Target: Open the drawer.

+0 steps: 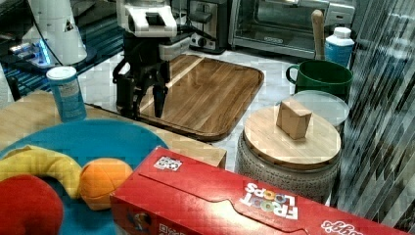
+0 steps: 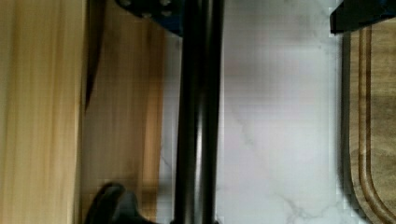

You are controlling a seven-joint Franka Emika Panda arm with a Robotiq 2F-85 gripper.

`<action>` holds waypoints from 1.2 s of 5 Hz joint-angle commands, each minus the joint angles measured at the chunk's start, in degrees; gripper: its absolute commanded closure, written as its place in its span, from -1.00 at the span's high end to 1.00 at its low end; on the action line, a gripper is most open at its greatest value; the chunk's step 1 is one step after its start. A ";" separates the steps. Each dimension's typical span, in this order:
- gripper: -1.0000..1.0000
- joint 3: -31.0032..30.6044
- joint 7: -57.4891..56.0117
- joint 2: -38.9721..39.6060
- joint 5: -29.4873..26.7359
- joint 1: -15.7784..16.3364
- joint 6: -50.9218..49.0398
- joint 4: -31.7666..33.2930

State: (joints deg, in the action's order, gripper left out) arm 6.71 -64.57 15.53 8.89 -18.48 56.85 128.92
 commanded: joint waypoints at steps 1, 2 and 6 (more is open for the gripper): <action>1.00 -5.17 4.95 1.95 -1.35 6.18 -3.34 -7.77; 1.00 -5.67 7.24 2.95 -0.19 7.51 -0.99 -7.73; 1.00 -10.82 7.83 2.91 -2.87 11.14 -2.64 -8.08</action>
State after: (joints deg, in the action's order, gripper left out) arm 4.19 -57.69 19.33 6.51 -17.28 53.49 121.87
